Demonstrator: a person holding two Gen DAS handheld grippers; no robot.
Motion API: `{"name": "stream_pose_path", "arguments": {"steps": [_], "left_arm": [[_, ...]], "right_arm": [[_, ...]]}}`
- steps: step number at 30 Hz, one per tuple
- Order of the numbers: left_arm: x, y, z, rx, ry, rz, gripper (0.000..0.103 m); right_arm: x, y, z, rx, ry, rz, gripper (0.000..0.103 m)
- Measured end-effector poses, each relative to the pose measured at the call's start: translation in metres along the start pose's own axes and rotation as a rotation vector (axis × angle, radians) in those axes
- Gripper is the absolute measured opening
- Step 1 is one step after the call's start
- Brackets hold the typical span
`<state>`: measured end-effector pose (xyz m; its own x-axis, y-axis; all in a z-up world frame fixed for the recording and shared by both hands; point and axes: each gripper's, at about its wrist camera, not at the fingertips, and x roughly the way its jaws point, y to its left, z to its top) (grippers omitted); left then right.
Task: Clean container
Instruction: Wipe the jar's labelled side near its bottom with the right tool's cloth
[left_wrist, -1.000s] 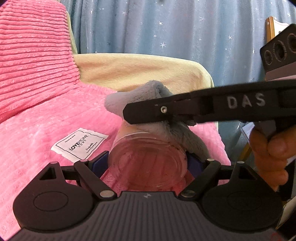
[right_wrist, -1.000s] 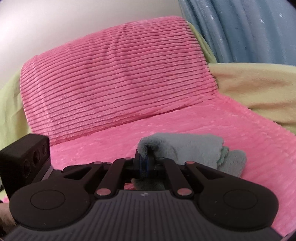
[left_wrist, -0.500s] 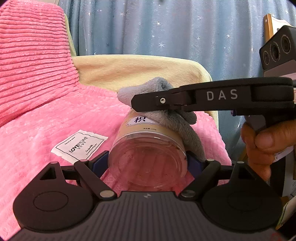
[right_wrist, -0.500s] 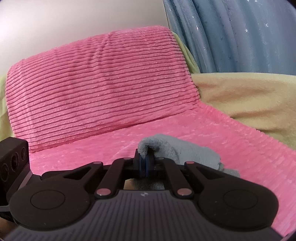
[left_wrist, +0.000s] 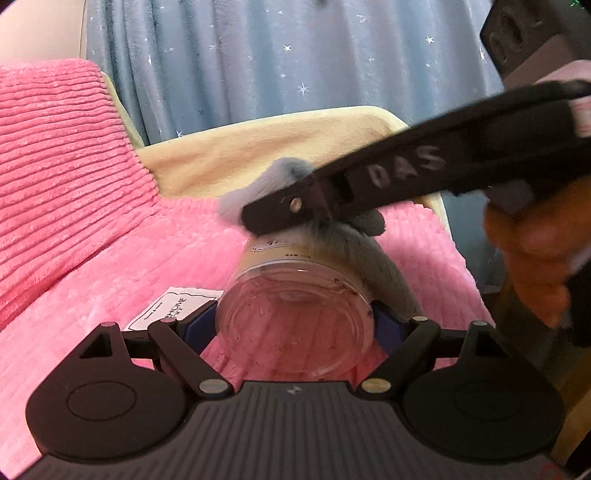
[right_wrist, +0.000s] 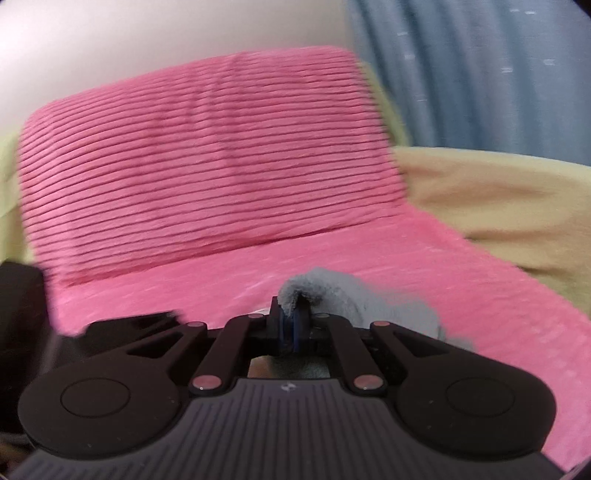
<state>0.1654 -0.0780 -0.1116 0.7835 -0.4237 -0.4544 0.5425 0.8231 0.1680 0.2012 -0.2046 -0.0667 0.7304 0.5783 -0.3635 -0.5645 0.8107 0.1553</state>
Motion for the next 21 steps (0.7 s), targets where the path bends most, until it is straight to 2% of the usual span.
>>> {"name": "stream_pose_path", "arguments": {"steps": [3,6,8,10,14,16,18,21], "left_arm": [[0.001,-0.004,0.000,0.029,0.003,0.009,0.086],[0.002,-0.007,0.000,0.051,-0.001,0.015,0.086],[0.002,-0.005,0.000,0.043,-0.005,0.009,0.086],[0.001,0.002,0.001,-0.012,-0.015,-0.024,0.086],[-0.002,0.028,-0.001,-0.216,-0.031,-0.112,0.088],[0.000,0.036,-0.002,-0.281,-0.022,-0.139,0.087],[0.002,0.037,-0.002,-0.293,-0.020,-0.145,0.086],[0.002,0.031,0.001,-0.245,-0.025,-0.119,0.086]], "right_arm": [[0.002,0.004,-0.001,-0.030,0.006,0.010,0.003],[0.003,-0.011,0.002,0.012,-0.018,-0.082,0.002],[0.002,-0.022,0.003,0.054,-0.031,-0.108,0.002],[0.000,-0.027,0.002,0.085,-0.037,-0.103,0.002],[0.000,-0.026,0.001,0.069,-0.043,-0.104,0.002],[0.001,-0.028,0.001,0.072,-0.044,-0.103,0.002],[0.001,-0.028,0.001,0.072,-0.045,-0.105,0.002],[-0.002,-0.027,0.001,0.079,-0.043,-0.104,0.003]]}}
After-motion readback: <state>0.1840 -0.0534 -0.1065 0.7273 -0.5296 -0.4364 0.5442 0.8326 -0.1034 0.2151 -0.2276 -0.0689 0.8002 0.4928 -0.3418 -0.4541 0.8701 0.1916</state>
